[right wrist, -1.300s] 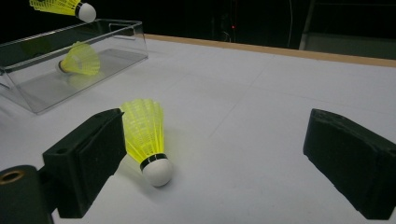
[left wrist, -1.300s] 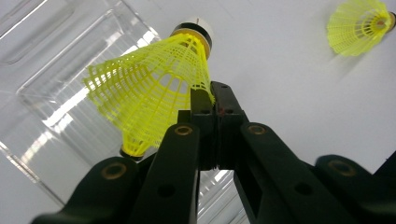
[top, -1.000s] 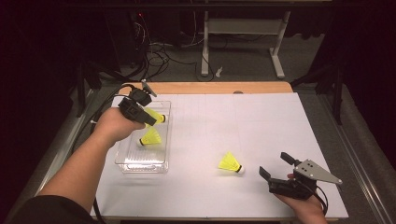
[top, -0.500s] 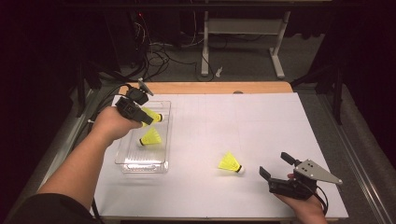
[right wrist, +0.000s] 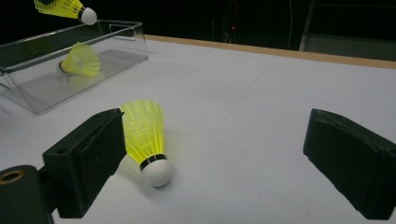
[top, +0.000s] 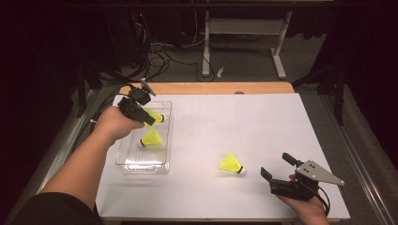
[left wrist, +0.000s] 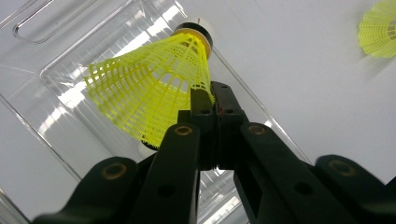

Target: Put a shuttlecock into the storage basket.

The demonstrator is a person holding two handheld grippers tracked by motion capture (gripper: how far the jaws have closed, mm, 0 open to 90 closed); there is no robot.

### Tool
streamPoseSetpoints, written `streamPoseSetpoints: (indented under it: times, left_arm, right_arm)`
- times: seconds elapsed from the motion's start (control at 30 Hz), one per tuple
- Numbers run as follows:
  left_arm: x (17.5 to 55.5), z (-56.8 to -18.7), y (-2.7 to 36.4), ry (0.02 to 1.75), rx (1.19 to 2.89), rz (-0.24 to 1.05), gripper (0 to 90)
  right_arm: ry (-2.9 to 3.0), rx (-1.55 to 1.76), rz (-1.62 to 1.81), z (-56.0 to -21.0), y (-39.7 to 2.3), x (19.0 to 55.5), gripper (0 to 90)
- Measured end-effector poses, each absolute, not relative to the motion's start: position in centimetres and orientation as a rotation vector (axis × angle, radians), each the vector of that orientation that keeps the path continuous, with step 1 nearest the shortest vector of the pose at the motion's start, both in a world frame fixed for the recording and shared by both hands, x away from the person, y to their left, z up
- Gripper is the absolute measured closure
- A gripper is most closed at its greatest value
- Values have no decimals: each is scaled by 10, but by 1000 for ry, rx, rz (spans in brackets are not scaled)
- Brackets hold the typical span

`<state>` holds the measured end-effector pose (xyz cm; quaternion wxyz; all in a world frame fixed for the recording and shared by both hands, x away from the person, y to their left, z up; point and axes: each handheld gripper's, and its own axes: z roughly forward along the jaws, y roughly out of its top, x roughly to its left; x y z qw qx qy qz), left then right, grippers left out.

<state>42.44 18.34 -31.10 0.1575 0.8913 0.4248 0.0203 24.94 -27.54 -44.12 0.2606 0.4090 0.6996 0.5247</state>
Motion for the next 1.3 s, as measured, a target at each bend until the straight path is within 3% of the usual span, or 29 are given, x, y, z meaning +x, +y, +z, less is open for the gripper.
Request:
streamPoseSetpoints:
  times: [0.3,1.3]
  left_arm:
    - [434,-304,186,1240,2530,85,896]
    - [472,-353,167,1284,2572,63,895]
  right_arm:
    - [1900,1105,1419,-442,-275,250,66]
    - [1899,1118,1419,-444,-278,251,66]
